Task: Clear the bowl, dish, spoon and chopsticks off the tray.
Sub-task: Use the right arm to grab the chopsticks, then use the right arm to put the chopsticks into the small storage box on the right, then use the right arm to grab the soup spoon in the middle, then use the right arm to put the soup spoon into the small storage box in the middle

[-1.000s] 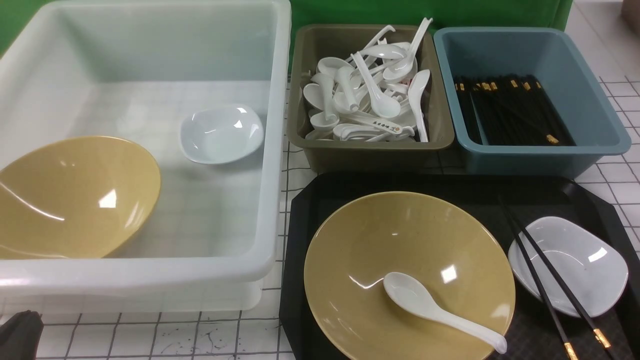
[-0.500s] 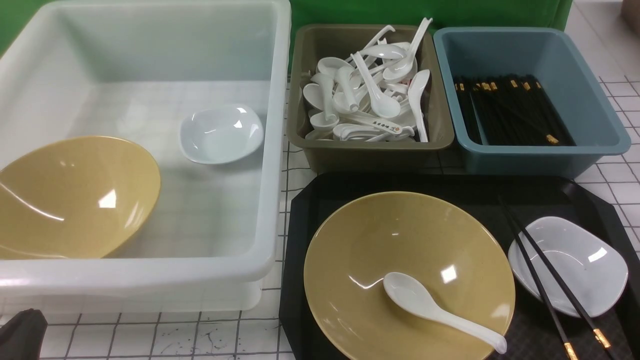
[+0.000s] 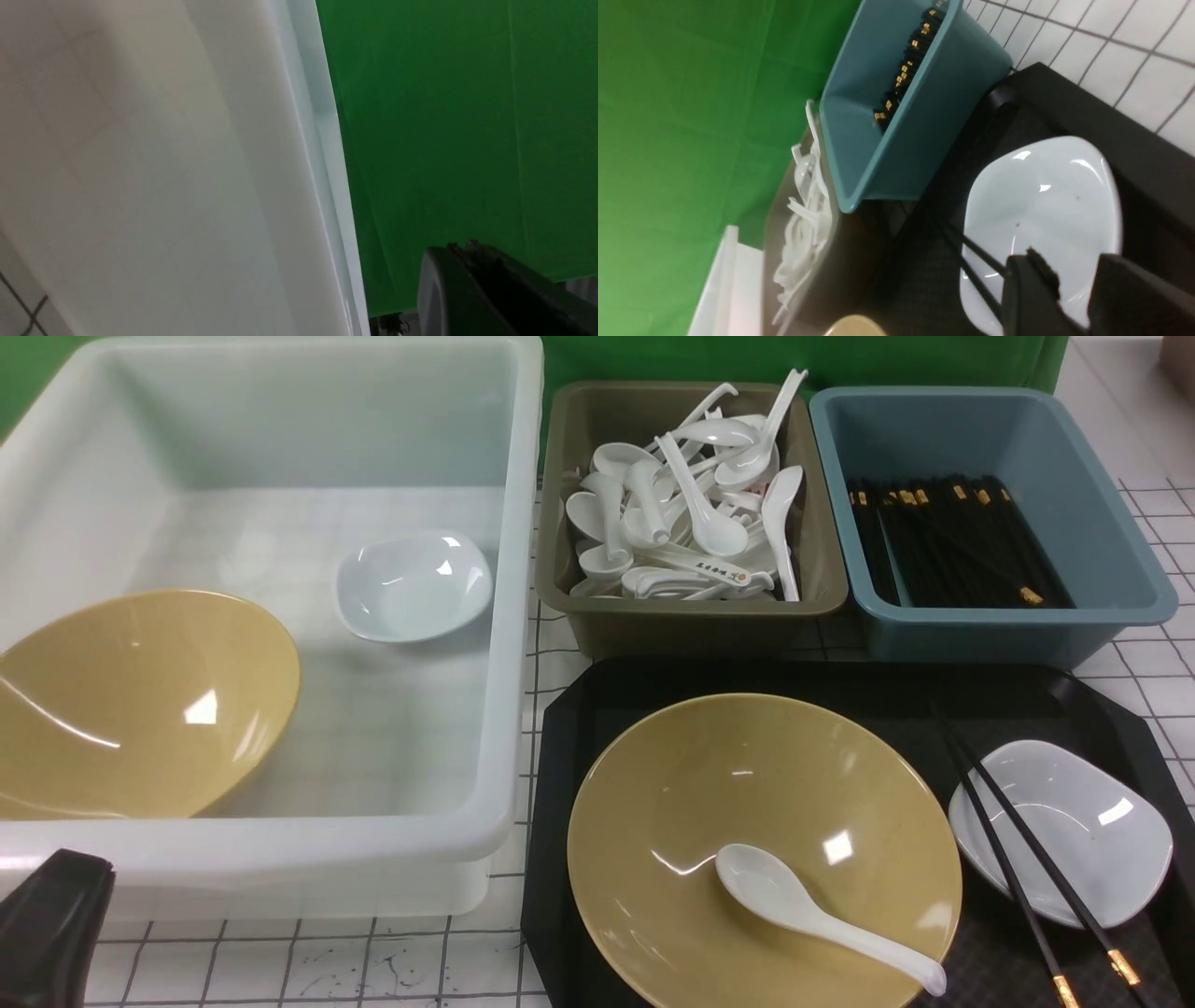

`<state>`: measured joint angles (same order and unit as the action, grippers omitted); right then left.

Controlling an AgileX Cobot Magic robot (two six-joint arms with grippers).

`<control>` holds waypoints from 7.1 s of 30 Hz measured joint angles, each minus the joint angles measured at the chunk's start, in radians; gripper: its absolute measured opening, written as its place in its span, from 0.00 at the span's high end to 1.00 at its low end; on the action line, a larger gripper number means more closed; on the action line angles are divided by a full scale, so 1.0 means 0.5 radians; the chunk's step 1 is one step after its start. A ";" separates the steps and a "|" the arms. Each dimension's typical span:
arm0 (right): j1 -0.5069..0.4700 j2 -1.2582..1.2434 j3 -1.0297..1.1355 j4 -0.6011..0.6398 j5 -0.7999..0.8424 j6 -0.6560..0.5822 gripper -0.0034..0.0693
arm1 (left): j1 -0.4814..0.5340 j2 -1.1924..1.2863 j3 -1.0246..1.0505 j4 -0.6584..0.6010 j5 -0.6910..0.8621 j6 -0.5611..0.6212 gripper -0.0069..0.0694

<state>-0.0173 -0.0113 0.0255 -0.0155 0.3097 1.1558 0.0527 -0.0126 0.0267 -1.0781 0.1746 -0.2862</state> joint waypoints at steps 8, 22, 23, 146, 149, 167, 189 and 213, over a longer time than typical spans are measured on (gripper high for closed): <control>0.000 0.000 0.000 0.000 0.010 -0.143 0.63 | 0.000 0.000 -0.010 -0.040 0.079 0.144 0.92; 0.440 0.514 -0.886 0.217 0.671 -1.754 0.80 | 0.000 0.491 -1.107 1.075 1.114 1.035 0.92; 0.493 0.686 -1.034 0.217 0.827 -1.912 0.85 | 0.000 0.623 -1.241 1.268 1.276 1.004 0.92; 0.309 3.729 -3.678 0.042 1.828 -2.620 0.33 | -1.307 2.514 -3.029 1.893 1.827 1.160 0.92; 0.461 3.484 -3.459 0.169 1.838 -2.676 0.33 | -1.307 2.271 -2.703 1.880 1.799 1.140 0.92; 1.341 3.137 -2.300 0.194 1.594 -2.703 0.33 | -1.307 1.818 -1.794 1.693 1.373 1.100 0.92; 1.324 3.479 -2.391 0.172 1.519 -2.775 0.70 | -1.307 1.921 -1.821 1.742 1.136 0.959 0.92; 0.793 4.296 -3.994 0.000 0.765 -2.400 0.55 | -0.995 2.919 -2.818 1.837 1.419 0.680 0.92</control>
<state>0.3792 2.1364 -1.9713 -0.0153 0.6923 -0.0444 -0.4446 1.4467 -1.3825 -0.1597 0.8841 0.0536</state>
